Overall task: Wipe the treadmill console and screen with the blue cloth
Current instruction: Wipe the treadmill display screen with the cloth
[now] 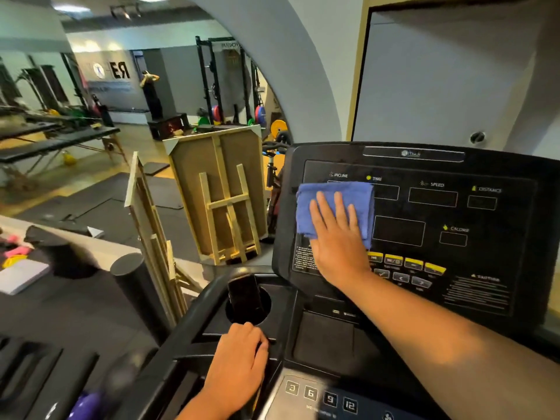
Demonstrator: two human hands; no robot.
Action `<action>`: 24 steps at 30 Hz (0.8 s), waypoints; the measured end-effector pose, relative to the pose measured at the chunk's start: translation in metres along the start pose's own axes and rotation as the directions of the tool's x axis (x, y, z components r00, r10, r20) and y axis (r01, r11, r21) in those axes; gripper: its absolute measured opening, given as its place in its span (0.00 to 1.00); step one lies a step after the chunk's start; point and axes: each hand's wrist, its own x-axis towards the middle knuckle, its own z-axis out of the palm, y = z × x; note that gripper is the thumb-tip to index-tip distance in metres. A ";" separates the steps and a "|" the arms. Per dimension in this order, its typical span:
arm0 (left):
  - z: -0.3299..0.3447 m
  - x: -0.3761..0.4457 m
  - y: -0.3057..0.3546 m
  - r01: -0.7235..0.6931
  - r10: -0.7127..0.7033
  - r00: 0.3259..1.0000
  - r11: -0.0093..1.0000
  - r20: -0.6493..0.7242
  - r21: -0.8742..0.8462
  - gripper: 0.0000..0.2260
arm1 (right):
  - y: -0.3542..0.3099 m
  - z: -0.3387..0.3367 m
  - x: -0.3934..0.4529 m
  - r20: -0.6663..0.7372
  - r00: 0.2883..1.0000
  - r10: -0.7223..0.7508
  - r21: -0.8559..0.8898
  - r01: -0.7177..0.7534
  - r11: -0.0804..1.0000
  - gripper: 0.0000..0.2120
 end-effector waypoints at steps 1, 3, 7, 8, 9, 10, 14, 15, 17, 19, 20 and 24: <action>-0.003 0.004 -0.005 -0.023 0.023 1.000 1.000 0.014 0.003 0.13 | -0.009 0.010 -0.012 0.038 0.994 -0.104 -0.030 0.105 0.994 0.35; -0.005 0.012 -0.015 -0.060 0.059 0.998 0.998 0.036 0.021 0.16 | -0.025 0.025 -0.041 0.158 0.947 -0.279 -0.066 0.292 0.954 0.36; -0.003 0.015 -0.022 -0.094 0.092 0.995 0.993 0.037 0.076 0.17 | -0.015 0.028 -0.074 0.219 0.869 -0.444 -0.076 0.469 0.880 0.32; -0.003 0.014 -0.021 -0.110 0.106 0.994 0.989 0.039 0.104 0.17 | -0.009 0.024 -0.077 0.237 0.868 -0.436 -0.086 0.466 0.881 0.32; -0.003 0.012 -0.021 -0.121 0.117 0.992 0.985 0.043 0.124 0.17 | -0.004 0.019 -0.077 0.243 0.883 -0.402 -0.090 0.433 0.897 0.32; -0.005 0.011 -0.021 -0.124 0.119 0.992 0.983 0.042 0.132 0.18 | -0.001 0.014 -0.073 0.247 0.910 -0.333 -0.099 0.366 0.925 0.33; -0.006 0.013 -0.019 -0.123 0.116 0.992 0.982 0.050 0.145 0.19 | -0.014 -0.004 -0.007 0.089 0.995 0.048 -0.101 -0.039 0.994 0.34; -0.006 0.013 -0.019 -0.123 0.115 0.992 0.981 0.059 0.148 0.19 | -0.023 -0.007 0.013 0.064 0.990 0.124 -0.092 -0.118 0.989 0.34; -0.006 0.013 -0.020 -0.120 0.112 0.991 0.983 0.068 0.137 0.18 | -0.042 -0.004 0.038 0.059 0.980 0.188 -0.086 -0.183 0.979 0.33; -0.007 0.013 -0.022 -0.126 0.116 0.990 0.985 0.082 0.122 0.18 | -0.054 0.007 0.030 0.093 0.995 0.028 -0.072 -0.022 0.997 0.33; -0.008 0.012 -0.023 -0.131 0.121 0.988 0.985 0.095 0.113 0.18 | -0.056 0.014 0.015 0.132 0.986 -0.105 -0.071 0.115 0.991 0.34; -0.010 0.012 -0.022 -0.149 0.142 0.986 0.986 0.092 0.071 0.17 | -0.038 0.026 -0.048 0.275 0.902 -0.334 -0.099 0.372 0.923 0.33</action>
